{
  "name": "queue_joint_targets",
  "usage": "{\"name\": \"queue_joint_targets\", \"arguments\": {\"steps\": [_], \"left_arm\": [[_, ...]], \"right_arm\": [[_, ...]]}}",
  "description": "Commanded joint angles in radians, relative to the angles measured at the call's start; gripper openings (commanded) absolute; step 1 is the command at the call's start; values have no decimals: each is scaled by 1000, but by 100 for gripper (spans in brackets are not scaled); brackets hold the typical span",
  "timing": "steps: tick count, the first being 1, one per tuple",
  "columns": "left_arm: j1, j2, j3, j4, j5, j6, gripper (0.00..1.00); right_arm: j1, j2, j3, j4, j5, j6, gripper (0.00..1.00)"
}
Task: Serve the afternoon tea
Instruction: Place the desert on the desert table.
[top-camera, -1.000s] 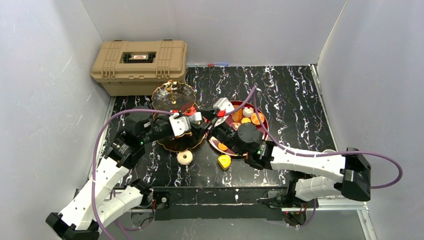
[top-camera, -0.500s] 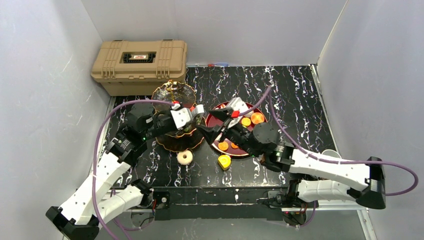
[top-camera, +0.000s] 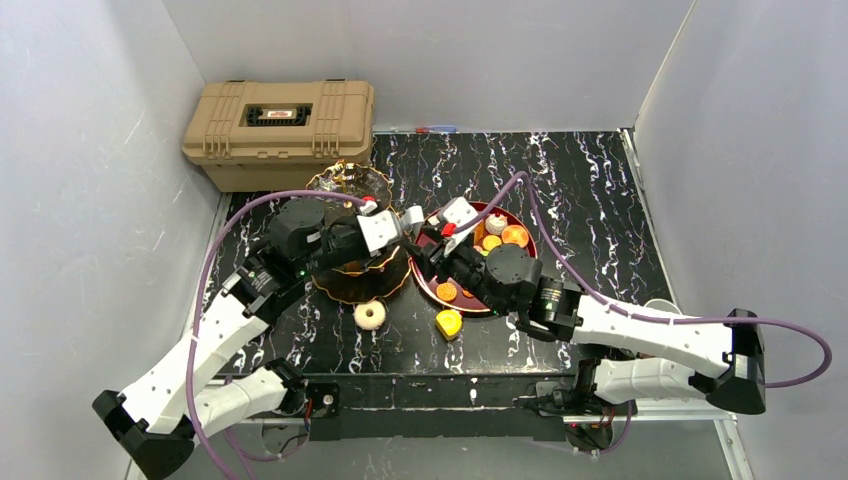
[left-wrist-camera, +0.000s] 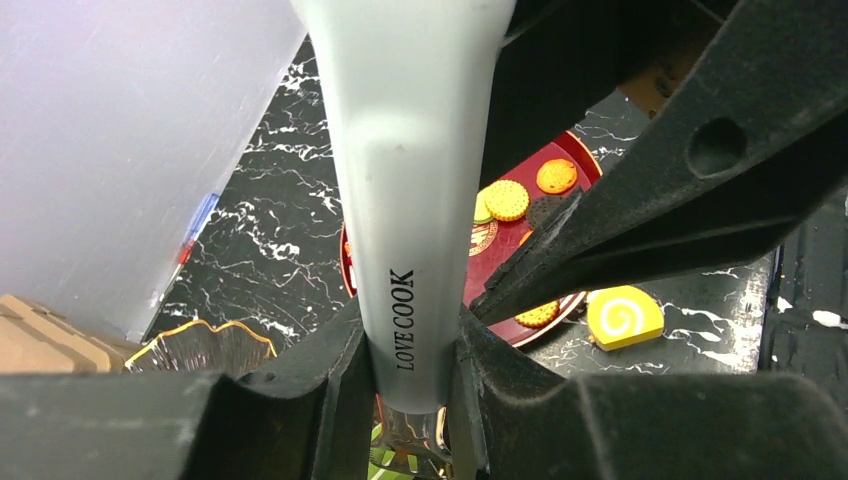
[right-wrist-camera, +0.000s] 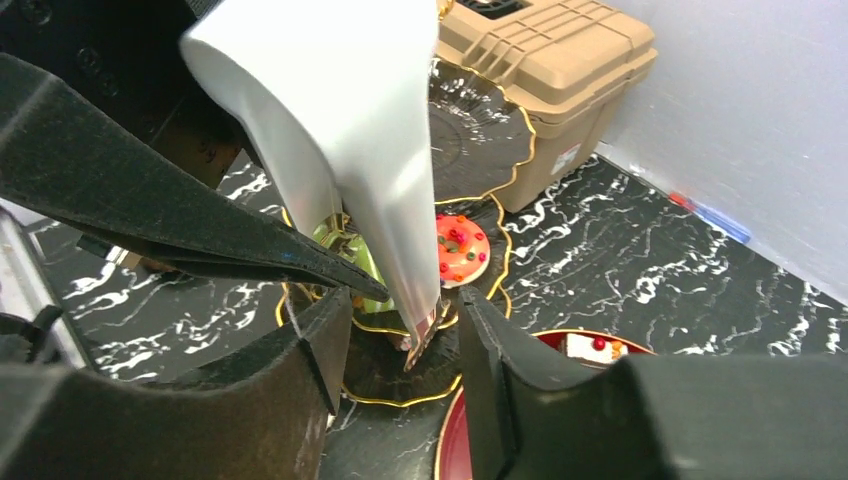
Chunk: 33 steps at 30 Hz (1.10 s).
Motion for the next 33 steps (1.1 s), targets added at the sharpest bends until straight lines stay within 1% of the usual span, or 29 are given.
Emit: {"name": "queue_joint_targets", "arguments": {"steps": [1,3,9,10,11,12,13,14,15,16,18,19,20,24,27,30,33], "left_arm": [[-38,7,36,0,-38,-16,0],[-51,15,34,-1,-49,-22,0],[-93,44,40,0,-102,-44,0],[-97,48,44,3,-107,-48,0],[-101,51,46,8,-110,-52,0],[-104,53,50,14,-111,-59,0],[-107,55,55,15,-111,-67,6],[-111,58,60,15,-110,-76,16],[-114,58,65,11,-110,-86,23],[-115,55,68,8,-110,-95,33],[-115,47,69,-4,-120,-111,57],[-115,41,67,-14,-126,-115,63],[-116,35,61,-22,-131,-116,65],[-116,12,28,-18,-125,-132,64],[-122,19,29,-18,-122,-164,58],[-132,13,13,-18,-113,-176,51],[-135,6,7,-18,-124,-171,47]], "right_arm": [[1,-7,61,66,148,-41,47],[2,-8,59,90,164,-49,43],[11,3,72,112,167,-82,44],[11,7,75,112,174,-83,42],[13,11,76,113,180,-83,38],[13,12,74,115,182,-83,31],[13,11,70,120,184,-82,25],[13,7,64,130,187,-82,19],[13,1,57,141,192,-82,15],[13,-8,47,152,199,-80,13],[13,-36,23,179,212,-77,9],[13,-53,14,193,217,-74,8],[13,-66,4,206,221,-69,7],[13,-80,7,215,212,-37,7],[13,-68,14,231,223,-3,6],[13,-65,0,287,212,27,7],[13,-57,4,294,213,46,7]]}}
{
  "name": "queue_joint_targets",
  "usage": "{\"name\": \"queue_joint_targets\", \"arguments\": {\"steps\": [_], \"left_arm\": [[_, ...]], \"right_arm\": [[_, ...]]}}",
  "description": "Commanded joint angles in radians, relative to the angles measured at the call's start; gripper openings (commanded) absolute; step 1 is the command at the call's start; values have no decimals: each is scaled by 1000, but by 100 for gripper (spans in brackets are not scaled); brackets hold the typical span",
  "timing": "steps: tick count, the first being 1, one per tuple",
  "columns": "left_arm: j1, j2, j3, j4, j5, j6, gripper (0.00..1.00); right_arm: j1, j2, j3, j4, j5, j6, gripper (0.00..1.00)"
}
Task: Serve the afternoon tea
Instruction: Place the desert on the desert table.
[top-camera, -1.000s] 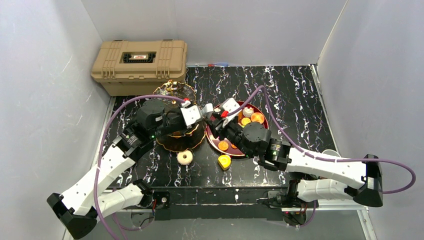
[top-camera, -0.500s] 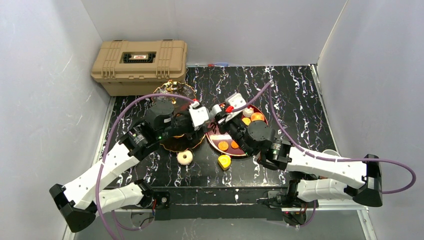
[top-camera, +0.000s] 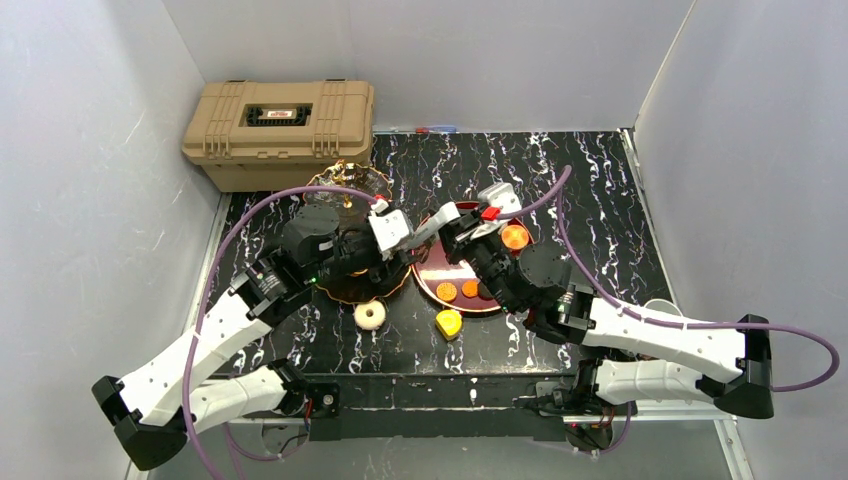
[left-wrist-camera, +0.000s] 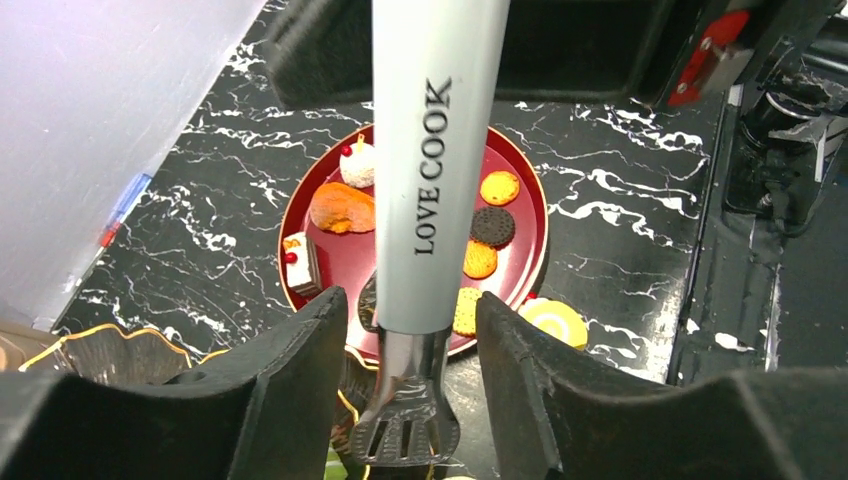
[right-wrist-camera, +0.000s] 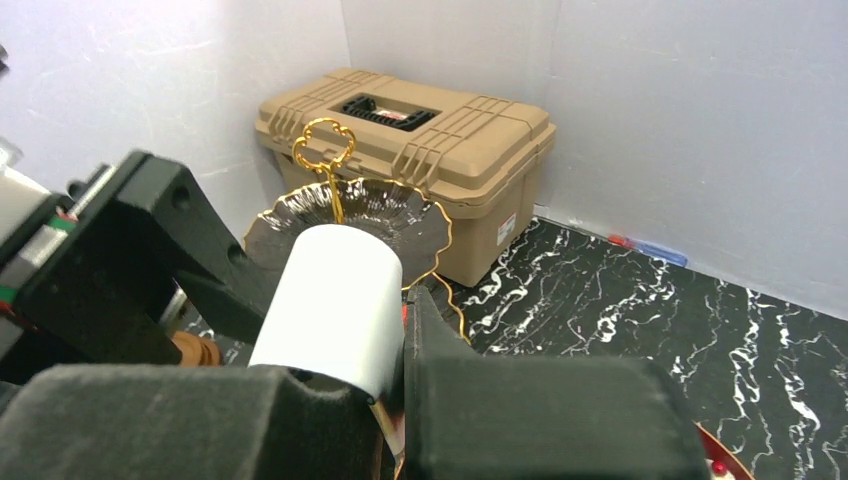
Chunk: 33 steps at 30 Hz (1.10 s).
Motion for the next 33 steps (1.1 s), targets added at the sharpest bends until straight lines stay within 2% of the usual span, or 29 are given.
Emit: {"name": "queue_joint_targets", "arguments": {"steps": [1,6,8,9,13,15,16,21,24,28,33], "left_arm": [[-10,-24,-14,-6,-11,-8,46],[-35,-37,-36,43,-120,42,31],[-39,-44,-40,67,-156,59,21],[-40,-45,-39,70,-164,63,17],[-40,-38,-24,53,-186,38,4],[-40,-36,-16,46,-196,18,1],[-40,-38,-12,44,-196,10,0],[-40,-34,2,43,-174,-1,0],[-41,-27,13,43,-168,-1,0],[-40,-17,26,42,-166,0,0],[-40,-14,35,31,-163,4,0]], "right_arm": [[2,-2,15,120,23,67,7],[2,13,30,93,49,127,9],[2,20,38,73,58,142,14],[2,21,42,55,63,148,20],[2,7,44,2,78,178,54],[2,-8,46,-49,81,195,74],[2,-20,47,-81,84,207,96],[2,-91,27,-210,64,271,98],[2,-116,-6,-157,-20,266,98],[2,-57,41,-143,-109,262,98],[2,41,93,-110,-131,276,98]]}}
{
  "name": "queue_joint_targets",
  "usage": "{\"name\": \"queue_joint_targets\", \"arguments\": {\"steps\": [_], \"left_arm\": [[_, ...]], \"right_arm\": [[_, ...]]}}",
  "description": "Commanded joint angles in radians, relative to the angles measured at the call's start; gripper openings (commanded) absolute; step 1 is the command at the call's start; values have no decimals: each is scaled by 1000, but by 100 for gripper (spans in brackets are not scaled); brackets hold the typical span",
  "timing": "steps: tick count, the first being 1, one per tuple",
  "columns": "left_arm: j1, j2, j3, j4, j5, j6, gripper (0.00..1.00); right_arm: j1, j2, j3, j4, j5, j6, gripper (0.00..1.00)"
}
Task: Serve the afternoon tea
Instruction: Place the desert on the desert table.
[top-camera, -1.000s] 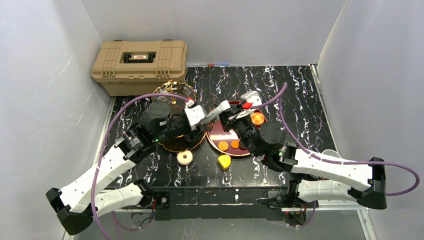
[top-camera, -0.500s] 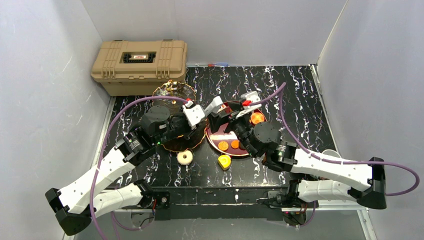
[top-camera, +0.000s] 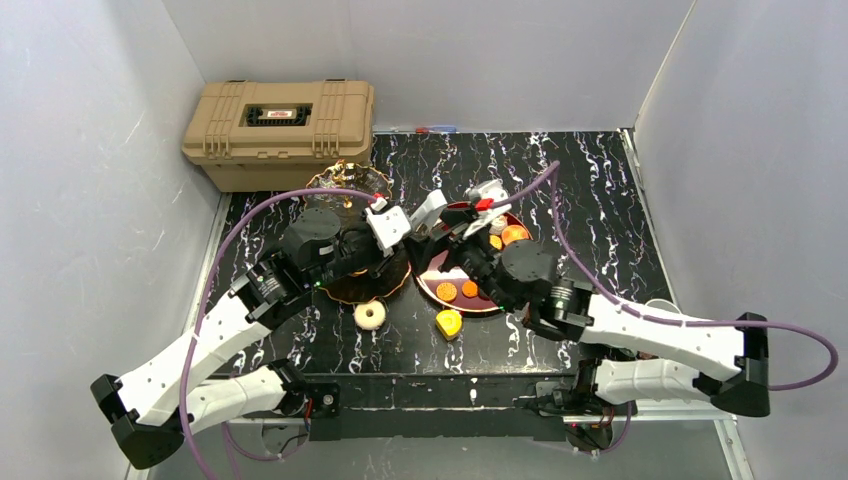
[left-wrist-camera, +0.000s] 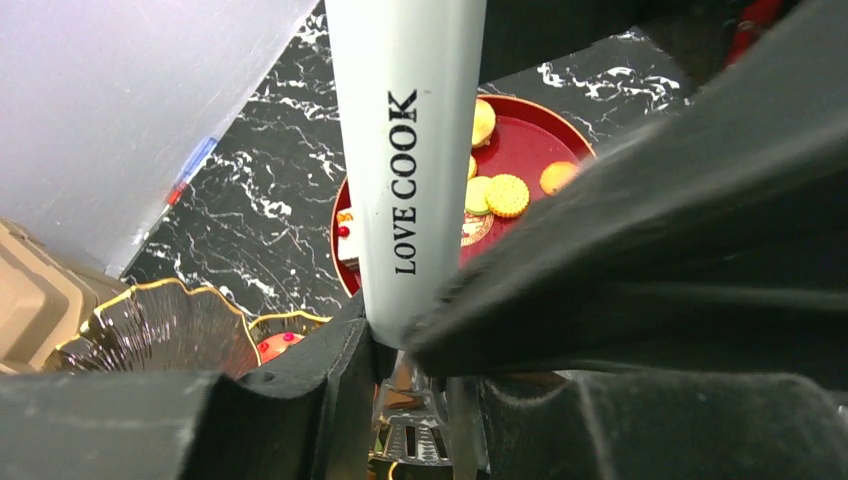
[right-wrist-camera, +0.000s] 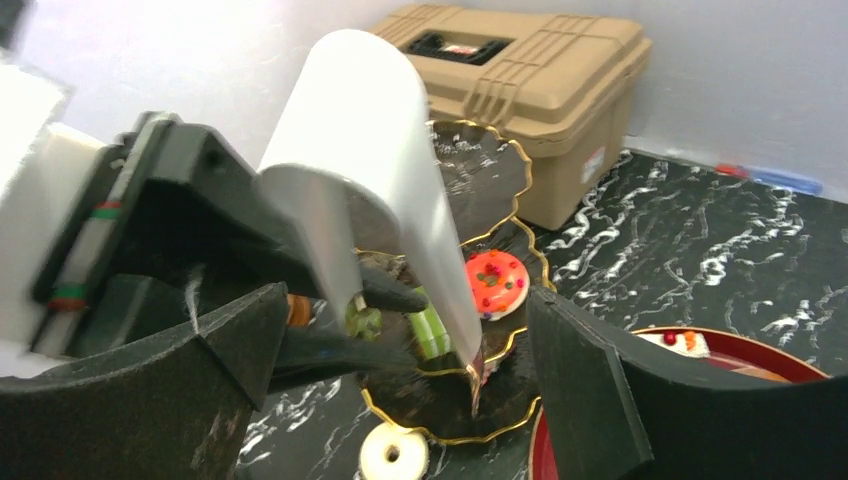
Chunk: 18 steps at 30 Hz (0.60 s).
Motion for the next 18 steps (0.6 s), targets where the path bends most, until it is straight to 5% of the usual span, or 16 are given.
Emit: {"name": "queue_joint_targets", "arguments": {"steps": [1,9,18], "left_arm": [[-6,-7,47,14,13,0,0],[-6,-24,29,14,13,13,0],[-5,-17,26,45,-14,35,0]], "right_arm": [[3,64,54,75,-37,19,98],[2,115,71,179,32,20,90],[0,182,136,54,45,137,55]]}}
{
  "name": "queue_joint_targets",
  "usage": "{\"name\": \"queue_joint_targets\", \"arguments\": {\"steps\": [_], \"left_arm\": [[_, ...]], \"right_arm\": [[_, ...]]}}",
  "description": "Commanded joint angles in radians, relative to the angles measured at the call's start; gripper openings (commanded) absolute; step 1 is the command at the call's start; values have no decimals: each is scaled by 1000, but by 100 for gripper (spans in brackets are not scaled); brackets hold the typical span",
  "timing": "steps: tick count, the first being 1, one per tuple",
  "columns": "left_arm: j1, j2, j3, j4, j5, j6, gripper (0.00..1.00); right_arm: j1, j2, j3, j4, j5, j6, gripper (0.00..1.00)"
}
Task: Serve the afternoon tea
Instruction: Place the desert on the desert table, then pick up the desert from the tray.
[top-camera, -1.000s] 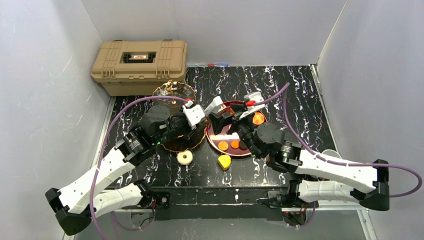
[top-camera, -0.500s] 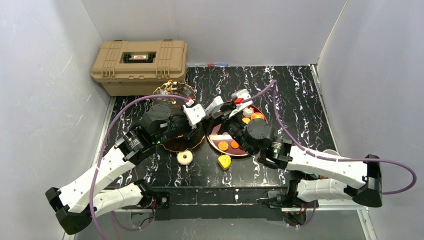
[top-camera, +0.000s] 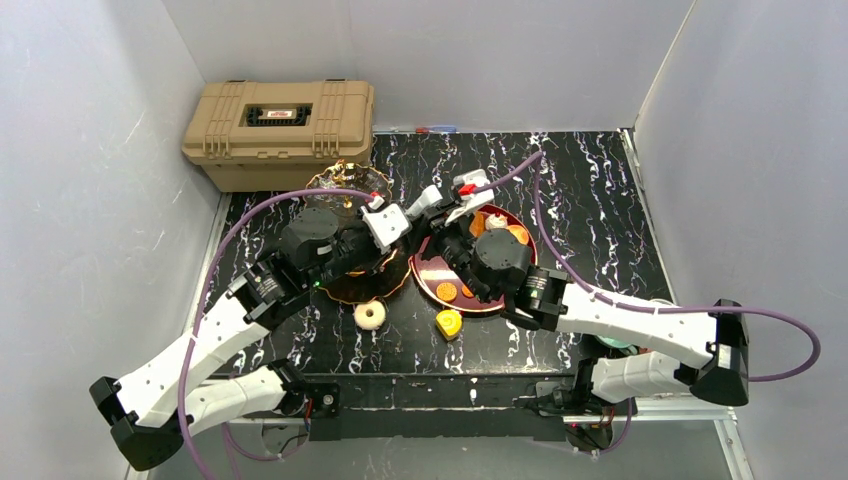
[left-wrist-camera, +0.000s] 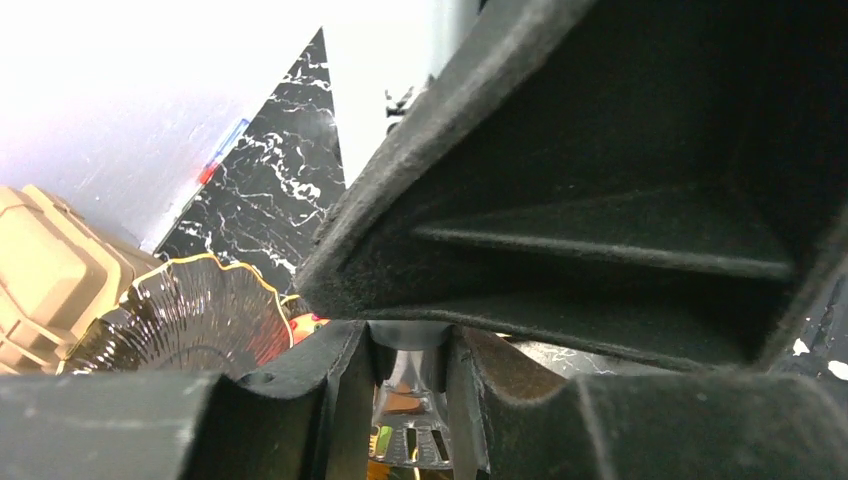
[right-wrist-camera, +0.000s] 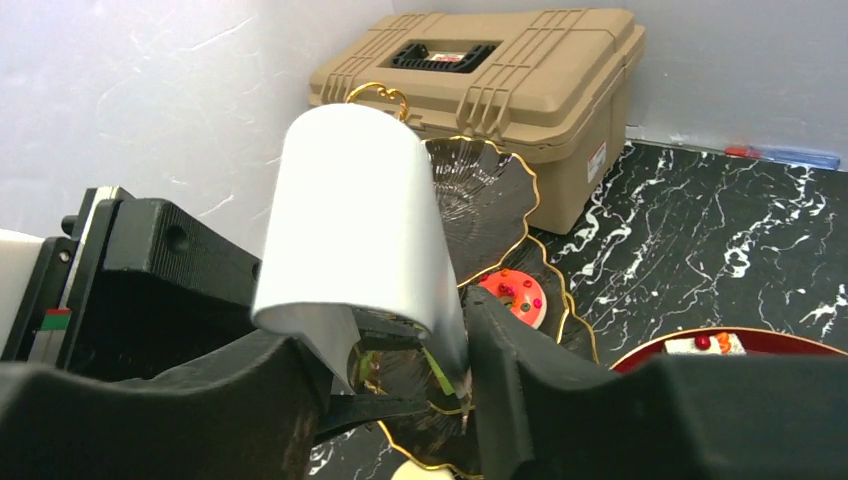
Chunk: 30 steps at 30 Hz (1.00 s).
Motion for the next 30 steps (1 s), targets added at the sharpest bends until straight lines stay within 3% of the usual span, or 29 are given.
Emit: {"name": "queue_joint_targets", "arguments": {"steps": [1,3,5,12,20,24,30], "left_arm": [[-16,-9,23,66,35,19,0],[-16,-10,26,59,35,26,1],[-16,-12,29,49,33,28,8],[-16,-11,78,-44,71,-1,94],[-15,-32,157,-135,-6,-64,98],[-16,-36,168,-167,-58,12,98],[-6,-10,224,-186,-119,5,98]], "right_arm": [[5,17,49,-2,8,76,50],[4,4,47,-1,25,67,44],[2,-12,47,-2,43,49,42],[-28,-57,45,-65,103,-45,43],[-148,-150,-57,-164,153,-107,52],[-221,-178,-110,-203,125,-88,57],[-269,-209,-196,-230,114,-46,58]]}}
